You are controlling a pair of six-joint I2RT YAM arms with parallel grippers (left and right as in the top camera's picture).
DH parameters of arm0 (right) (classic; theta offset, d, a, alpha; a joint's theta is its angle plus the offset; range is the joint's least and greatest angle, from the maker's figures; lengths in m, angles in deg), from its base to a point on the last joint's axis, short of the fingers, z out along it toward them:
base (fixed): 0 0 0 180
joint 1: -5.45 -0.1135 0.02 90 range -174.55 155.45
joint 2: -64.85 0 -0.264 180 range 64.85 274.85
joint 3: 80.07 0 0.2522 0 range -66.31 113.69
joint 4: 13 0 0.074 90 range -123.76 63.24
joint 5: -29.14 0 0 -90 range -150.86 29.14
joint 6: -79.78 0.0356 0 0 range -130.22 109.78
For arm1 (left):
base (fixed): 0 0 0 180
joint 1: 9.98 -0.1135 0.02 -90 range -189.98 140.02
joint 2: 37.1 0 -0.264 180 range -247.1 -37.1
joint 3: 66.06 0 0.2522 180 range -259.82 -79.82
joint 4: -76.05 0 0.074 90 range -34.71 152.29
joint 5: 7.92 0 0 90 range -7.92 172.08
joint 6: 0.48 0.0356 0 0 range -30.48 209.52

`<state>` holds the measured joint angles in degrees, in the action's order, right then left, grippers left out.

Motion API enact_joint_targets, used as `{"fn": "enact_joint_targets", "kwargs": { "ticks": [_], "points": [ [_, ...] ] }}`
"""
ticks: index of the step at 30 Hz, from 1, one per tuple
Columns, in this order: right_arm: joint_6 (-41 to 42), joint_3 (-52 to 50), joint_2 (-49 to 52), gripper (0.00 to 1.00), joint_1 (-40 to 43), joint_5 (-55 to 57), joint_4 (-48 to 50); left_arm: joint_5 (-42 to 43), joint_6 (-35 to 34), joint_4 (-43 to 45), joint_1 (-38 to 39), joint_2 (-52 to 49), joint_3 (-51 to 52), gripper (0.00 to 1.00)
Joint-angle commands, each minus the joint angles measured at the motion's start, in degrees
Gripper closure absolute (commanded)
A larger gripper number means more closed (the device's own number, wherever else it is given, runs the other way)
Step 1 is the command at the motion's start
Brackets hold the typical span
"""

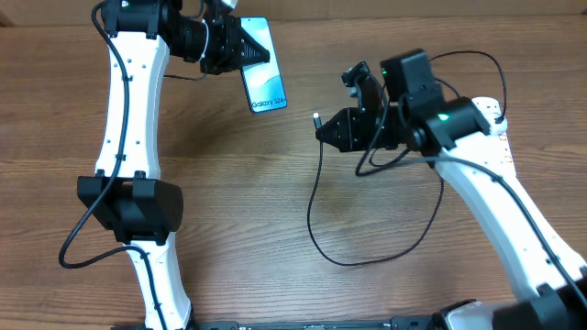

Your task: Plug charger to phone and switch on socket

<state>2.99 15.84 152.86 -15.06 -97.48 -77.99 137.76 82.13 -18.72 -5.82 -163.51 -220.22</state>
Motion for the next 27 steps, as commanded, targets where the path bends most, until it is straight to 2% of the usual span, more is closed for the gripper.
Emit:
{"fn": "enact_joint_targets", "kwargs": {
  "ticks": [1,7,13,16,27],
  "points": [
    [-0.8,-1.5,-4.1,0.96,0.0,-2.2,0.4,7.9,3.6,0.5,0.2,1.2,-1.2,0.96],
    [2.8,-5.3,-9.7,0.96,0.0,-2.5,3.2,13.1,3.6,2.1,0.3,1.2,-1.2,0.96],
    [9.0,-13.2,-11.8,0.96,-0.3,-5.9,15.7,20.4,3.6,5.9,0.3,1.2,-1.2,0.96],
    [9.5,-14.7,-11.8,0.96,-1.5,-5.2,19.1,24.5,3.1,6.8,0.3,1.2,-1.2,0.96],
    [13.8,-14.7,-11.8,0.96,-5.3,-4.0,25.6,26.9,-1.8,6.7,0.7,1.2,-1.2,0.96]
  ]
}}
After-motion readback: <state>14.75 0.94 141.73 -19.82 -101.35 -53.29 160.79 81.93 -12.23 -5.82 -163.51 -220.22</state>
